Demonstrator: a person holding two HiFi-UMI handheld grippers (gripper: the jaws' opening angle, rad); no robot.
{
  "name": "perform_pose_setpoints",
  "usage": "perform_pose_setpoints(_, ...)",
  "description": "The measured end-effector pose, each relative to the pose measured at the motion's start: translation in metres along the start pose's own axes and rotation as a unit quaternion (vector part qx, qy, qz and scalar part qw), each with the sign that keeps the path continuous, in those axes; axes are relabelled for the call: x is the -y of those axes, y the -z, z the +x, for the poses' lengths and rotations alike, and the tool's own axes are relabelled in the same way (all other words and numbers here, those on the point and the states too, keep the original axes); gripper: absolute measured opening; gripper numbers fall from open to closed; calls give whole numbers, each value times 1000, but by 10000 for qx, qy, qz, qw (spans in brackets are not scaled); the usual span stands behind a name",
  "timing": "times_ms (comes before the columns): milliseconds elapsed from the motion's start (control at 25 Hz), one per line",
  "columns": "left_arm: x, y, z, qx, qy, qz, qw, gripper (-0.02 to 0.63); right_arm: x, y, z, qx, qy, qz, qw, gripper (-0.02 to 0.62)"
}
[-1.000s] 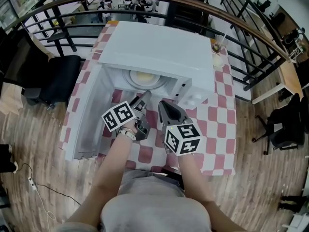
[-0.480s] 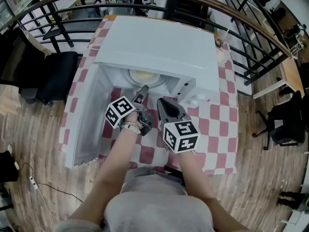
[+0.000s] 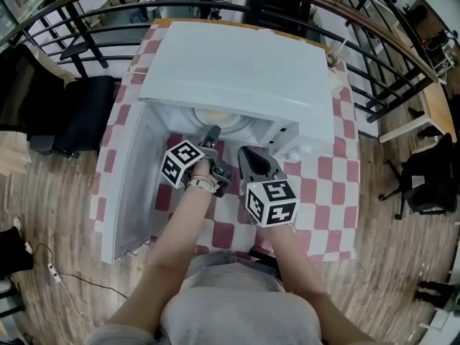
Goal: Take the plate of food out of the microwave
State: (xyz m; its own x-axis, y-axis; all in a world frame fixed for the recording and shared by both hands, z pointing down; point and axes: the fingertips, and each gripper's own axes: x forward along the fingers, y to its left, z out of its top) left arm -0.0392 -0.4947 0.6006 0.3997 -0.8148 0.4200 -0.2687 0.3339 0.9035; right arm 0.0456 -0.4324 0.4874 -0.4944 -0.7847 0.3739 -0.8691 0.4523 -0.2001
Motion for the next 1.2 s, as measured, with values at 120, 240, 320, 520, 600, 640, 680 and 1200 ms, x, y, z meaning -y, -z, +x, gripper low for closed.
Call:
perform_pose_setpoints(120, -2, -1, 8, 8, -192, -68, 9998, 367, 5, 4, 2, -54, 26, 84, 9999, 26)
perform_pose_setpoints(240, 0, 0, 16, -35, -221, -170, 9996, 367, 12, 8, 5, -108, 55, 222, 9997, 26)
perform_pose_setpoints(320, -2, 0, 20, -18, -297, -255, 9992, 367, 16, 11, 7, -149, 77, 289, 9994, 26)
perform_pose_setpoints(520, -9, -3, 28, 69, -474, -419, 9980, 367, 19, 18, 10, -245, 70, 294, 9992, 26)
perform_pose_setpoints(600, -10, -4, 31, 96, -553, -490, 9972, 367, 20, 19, 12, -277, 53, 301, 9992, 26)
perform_pose_setpoints(640, -10, -4, 32, 99, -604, -505, 9968, 367, 20, 20, 12, -293, 48, 312, 9991, 26)
perform_pose_setpoints(680, -10, -4, 33, 94, -666, -510, 9964, 367, 20, 21, 13, -310, 46, 325, 9990, 26)
perform_pose_setpoints(1200, -10, -6, 30, 156, -823, -520, 9951, 274, 27, 25, 10, -408, 108, 371, 9984, 26)
